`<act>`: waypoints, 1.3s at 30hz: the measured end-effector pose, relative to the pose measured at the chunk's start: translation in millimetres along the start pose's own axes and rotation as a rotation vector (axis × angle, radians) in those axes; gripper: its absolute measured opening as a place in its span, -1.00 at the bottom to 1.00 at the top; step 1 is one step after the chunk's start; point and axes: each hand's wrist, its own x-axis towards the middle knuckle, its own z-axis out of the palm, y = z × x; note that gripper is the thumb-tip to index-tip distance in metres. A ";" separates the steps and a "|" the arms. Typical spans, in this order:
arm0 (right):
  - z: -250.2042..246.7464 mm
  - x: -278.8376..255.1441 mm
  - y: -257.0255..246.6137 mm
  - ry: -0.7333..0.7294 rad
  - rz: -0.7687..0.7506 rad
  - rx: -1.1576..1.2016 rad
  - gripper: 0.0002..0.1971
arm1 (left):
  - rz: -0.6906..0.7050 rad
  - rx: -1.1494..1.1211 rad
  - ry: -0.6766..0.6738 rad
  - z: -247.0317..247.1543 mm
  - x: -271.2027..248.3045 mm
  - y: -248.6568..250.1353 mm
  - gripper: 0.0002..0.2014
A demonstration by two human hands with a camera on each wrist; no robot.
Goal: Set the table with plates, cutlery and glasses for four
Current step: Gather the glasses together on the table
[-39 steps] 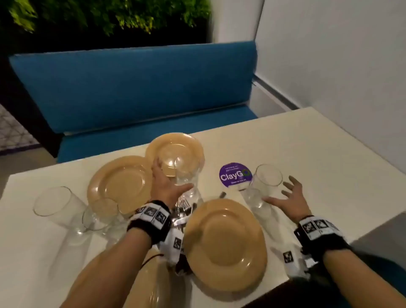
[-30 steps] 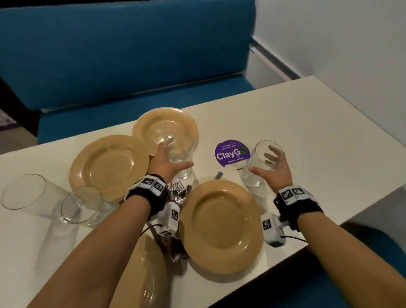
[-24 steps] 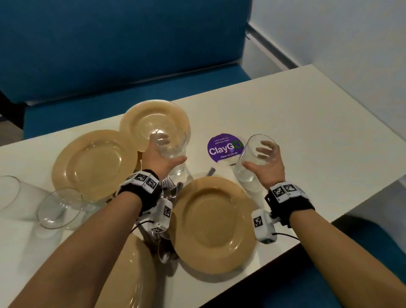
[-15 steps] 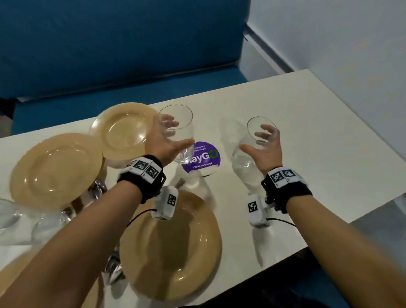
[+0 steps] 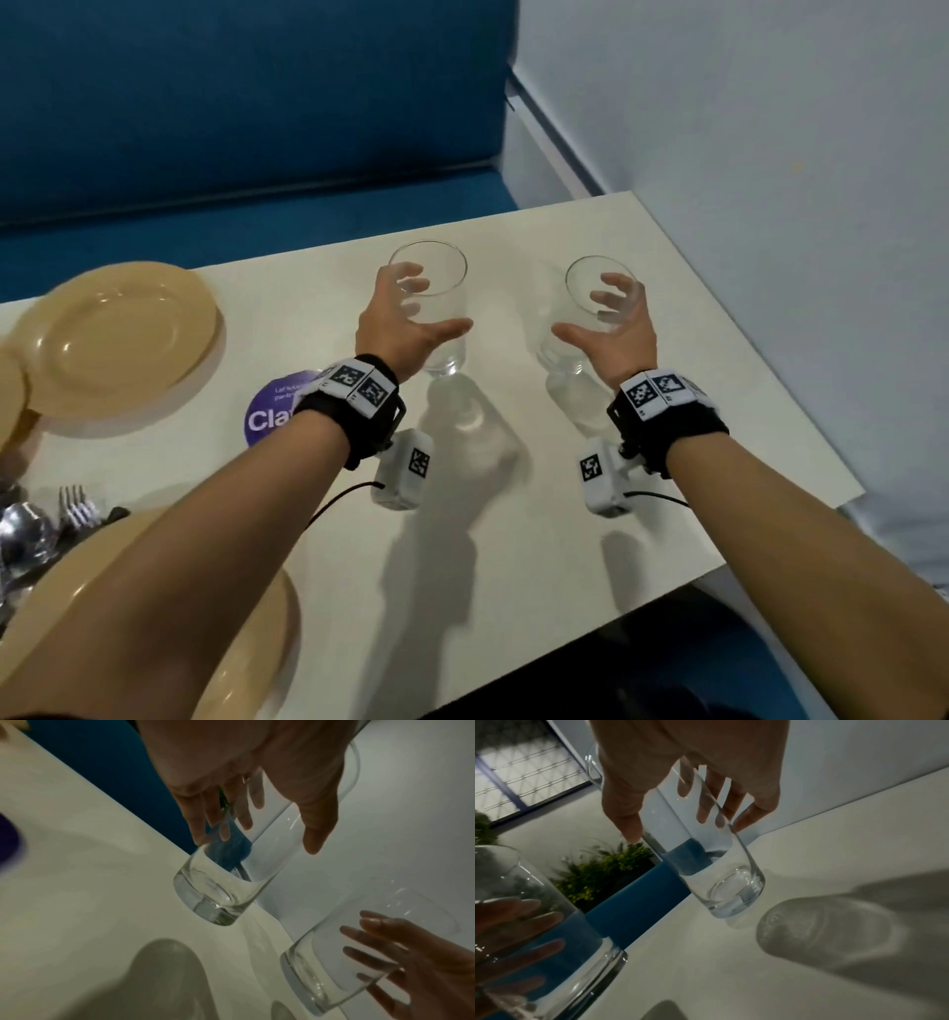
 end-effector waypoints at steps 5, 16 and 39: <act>-43.7 54.0 28.3 0.048 0.062 -0.031 -0.29 | 0.009 0.019 -0.062 80.6 25.3 19.7 -0.27; -86.6 188.6 59.3 -0.092 0.099 0.018 -0.27 | -0.055 0.063 -0.023 220.3 99.6 46.0 -0.25; -66.9 261.5 55.0 -0.186 0.068 0.011 -0.18 | -0.019 0.176 0.052 252.4 158.3 61.1 -0.20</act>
